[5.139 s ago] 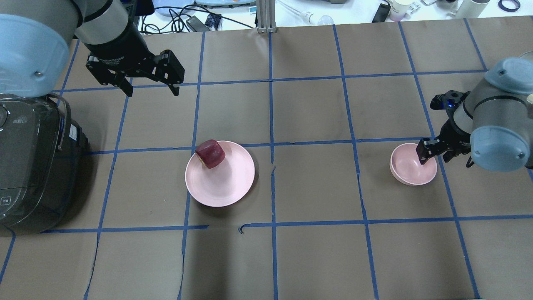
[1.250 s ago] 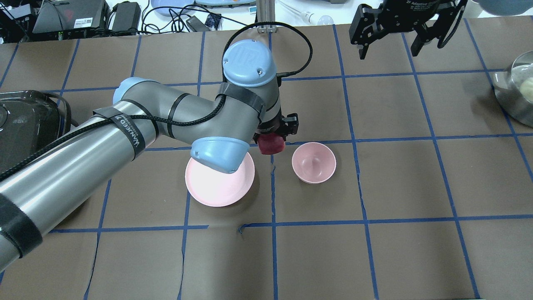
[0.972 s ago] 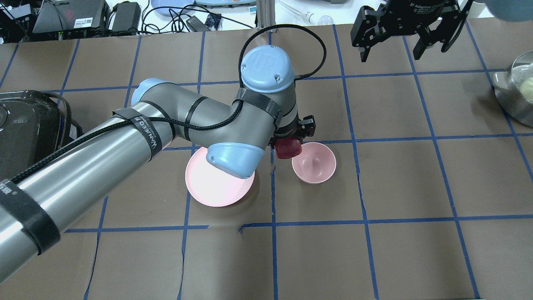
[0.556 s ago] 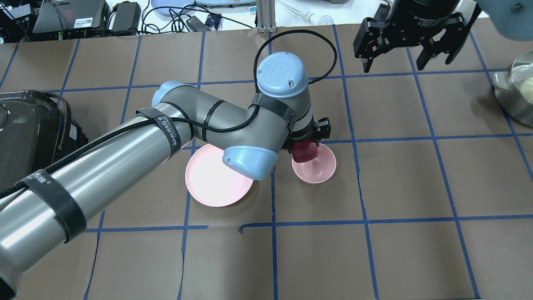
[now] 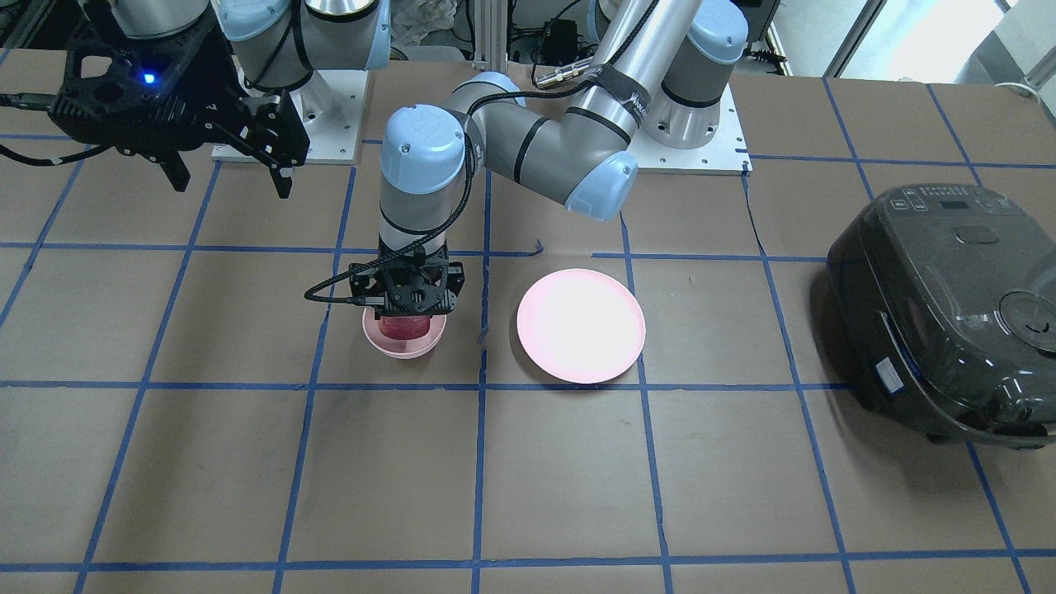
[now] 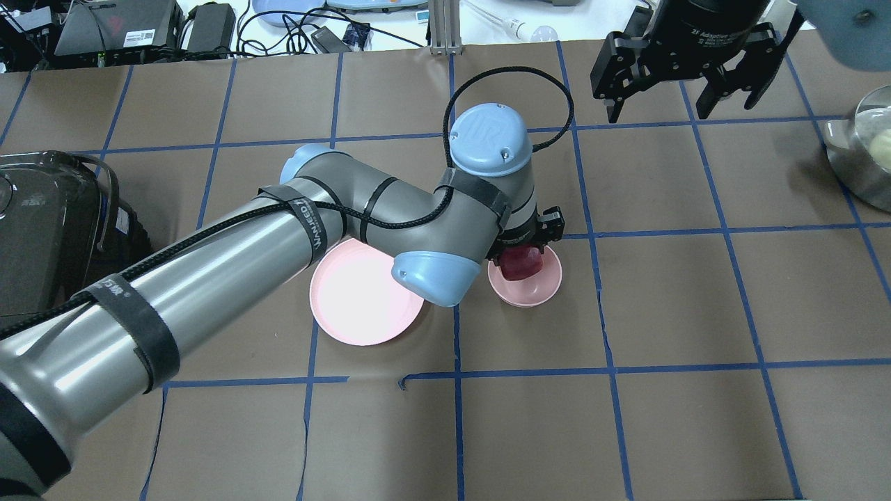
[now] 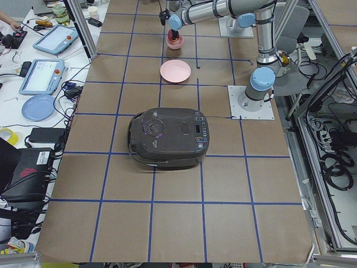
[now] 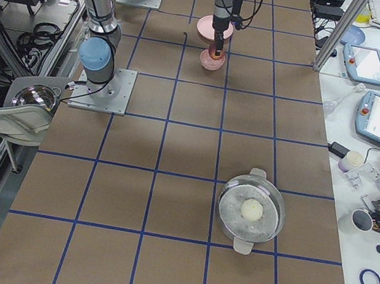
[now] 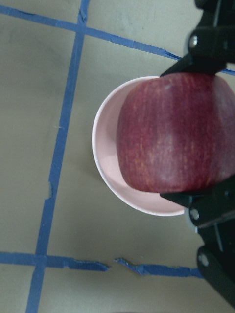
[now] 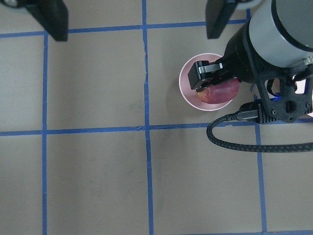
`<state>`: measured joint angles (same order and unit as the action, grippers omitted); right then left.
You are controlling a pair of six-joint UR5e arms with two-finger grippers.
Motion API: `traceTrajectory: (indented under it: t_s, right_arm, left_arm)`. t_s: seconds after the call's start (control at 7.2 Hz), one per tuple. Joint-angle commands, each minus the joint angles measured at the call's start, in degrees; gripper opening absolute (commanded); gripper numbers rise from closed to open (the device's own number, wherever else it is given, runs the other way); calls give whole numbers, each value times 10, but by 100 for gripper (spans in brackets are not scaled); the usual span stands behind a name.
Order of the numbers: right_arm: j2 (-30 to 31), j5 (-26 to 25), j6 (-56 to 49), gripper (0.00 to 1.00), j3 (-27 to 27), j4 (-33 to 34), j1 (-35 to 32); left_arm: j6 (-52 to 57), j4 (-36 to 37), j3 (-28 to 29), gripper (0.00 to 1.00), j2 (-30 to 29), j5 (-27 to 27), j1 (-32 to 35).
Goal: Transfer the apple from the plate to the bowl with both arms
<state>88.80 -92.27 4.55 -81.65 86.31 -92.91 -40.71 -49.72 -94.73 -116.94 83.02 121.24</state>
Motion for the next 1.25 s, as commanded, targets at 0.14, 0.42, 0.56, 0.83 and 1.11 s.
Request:
traceTrajectory:
  t_s: [0.14, 0.42, 0.56, 0.83, 1.11]
  right_arm:
    - [0, -1, -1, 100, 0, 0, -1]
    - [0, -1, 0, 100, 0, 0, 0]
    - [0, -1, 0, 100, 0, 0, -1]
    - [0, -1, -1, 100, 0, 0, -1]
    - [0, -3, -1, 100, 0, 0, 0]
  left_arm:
    - [27, 3, -4, 79, -10, 5, 0]
    - [28, 3, -4, 84, -11, 6, 0]
    - [29, 3, -3, 85, -12, 6, 0]
    - [33, 3, 0, 89, -6, 6, 0]
    - [118, -61, -6, 96, 56, 37, -41]
